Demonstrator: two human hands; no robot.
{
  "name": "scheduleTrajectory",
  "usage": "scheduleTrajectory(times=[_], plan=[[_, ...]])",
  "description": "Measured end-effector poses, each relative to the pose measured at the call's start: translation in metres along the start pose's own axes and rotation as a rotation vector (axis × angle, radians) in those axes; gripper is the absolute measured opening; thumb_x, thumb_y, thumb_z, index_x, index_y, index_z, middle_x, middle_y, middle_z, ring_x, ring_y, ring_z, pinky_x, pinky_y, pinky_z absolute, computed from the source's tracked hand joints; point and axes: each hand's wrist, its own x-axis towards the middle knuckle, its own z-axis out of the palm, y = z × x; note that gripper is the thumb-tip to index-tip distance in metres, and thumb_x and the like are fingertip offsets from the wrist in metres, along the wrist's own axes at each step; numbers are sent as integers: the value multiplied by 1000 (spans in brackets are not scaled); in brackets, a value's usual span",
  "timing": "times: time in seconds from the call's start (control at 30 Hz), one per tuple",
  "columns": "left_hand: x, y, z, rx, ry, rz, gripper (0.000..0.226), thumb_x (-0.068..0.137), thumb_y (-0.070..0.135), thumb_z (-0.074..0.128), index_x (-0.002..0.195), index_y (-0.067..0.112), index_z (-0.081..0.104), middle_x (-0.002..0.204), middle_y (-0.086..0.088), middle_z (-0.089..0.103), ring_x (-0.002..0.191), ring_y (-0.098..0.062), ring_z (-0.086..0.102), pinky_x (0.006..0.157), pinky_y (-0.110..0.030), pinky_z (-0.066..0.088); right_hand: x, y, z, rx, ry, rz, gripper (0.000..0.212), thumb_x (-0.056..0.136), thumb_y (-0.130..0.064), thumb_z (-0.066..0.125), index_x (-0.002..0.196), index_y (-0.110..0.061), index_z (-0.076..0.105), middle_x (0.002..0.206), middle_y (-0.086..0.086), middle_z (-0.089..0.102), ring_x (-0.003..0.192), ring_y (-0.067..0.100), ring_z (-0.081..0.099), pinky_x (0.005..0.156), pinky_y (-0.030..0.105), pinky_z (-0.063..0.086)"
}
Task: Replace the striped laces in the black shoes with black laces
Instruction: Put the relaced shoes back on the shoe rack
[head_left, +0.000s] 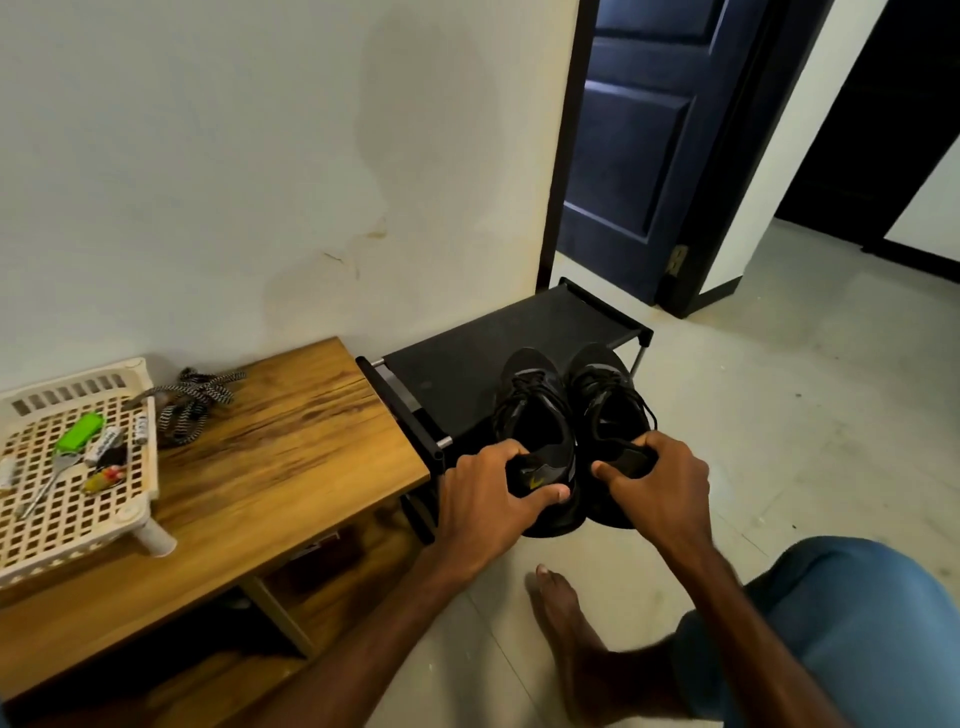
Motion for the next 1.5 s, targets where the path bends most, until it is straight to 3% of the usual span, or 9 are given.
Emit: scheduleTrajectory(times=[0.23,0.4,0.6,0.8,0.93,1.1,1.2,1.37,1.5], plan=[[7,-12,7,15,-190,25,53,67,76,74,98,33,68,81,17,65,79,-6,64,76,-31,54,0,9,11,-71,-52,75,34,75,-28,91,90,-18,61,82,0,63,75,20,64,69,27,50],[11,-5,17,65,-271,95,43,72,66,78,93,30,69,75,15,62,75,-5,59,70,-27,41,9,14,18,-121,-75,115,30,76,-21,88,94,-16,65,84,2,65,74,18,61,68,26,48],[13,-6,33,48,-266,83,42,73,66,78,94,31,67,74,15,60,70,-4,55,61,-21,36,14,29,13,-157,-45,142,34,72,-27,92,93,-18,66,84,2,65,77,22,64,74,34,57],[18,-28,55,-49,-332,-70,37,68,60,85,83,31,67,71,17,60,65,3,55,53,-14,32,29,45,42,-132,-88,188,36,72,-20,92,99,-10,71,97,11,72,89,29,70,82,39,60],[25,-52,76,-46,-274,-172,40,65,62,85,85,31,69,73,17,62,70,-2,56,55,-15,33,43,57,76,-74,-128,186,34,71,-20,93,95,-11,71,94,9,72,85,25,68,79,33,58],[28,-77,106,35,-152,-233,59,71,62,82,118,29,71,109,6,74,102,-16,69,74,-24,46,62,74,121,4,-178,142,33,71,-20,94,90,-14,67,88,3,68,79,19,65,64,17,46],[38,-84,123,58,-97,-300,58,75,61,80,121,29,69,109,5,74,105,-18,69,75,-24,42,80,81,141,27,-221,103,34,72,-20,94,85,-18,63,83,-2,64,74,13,60,58,10,36],[64,-91,155,83,-49,-406,53,80,61,76,117,25,66,108,0,71,105,-25,68,81,-37,55,121,95,166,59,-302,52,36,70,-21,95,77,-21,59,78,-6,62,70,3,57,59,13,39],[87,-99,173,130,42,-443,56,81,57,77,122,20,66,111,-5,72,106,-29,68,83,-40,55,155,103,187,89,-363,7,34,70,-18,95,85,-11,65,88,2,69,80,16,66,67,19,50]])
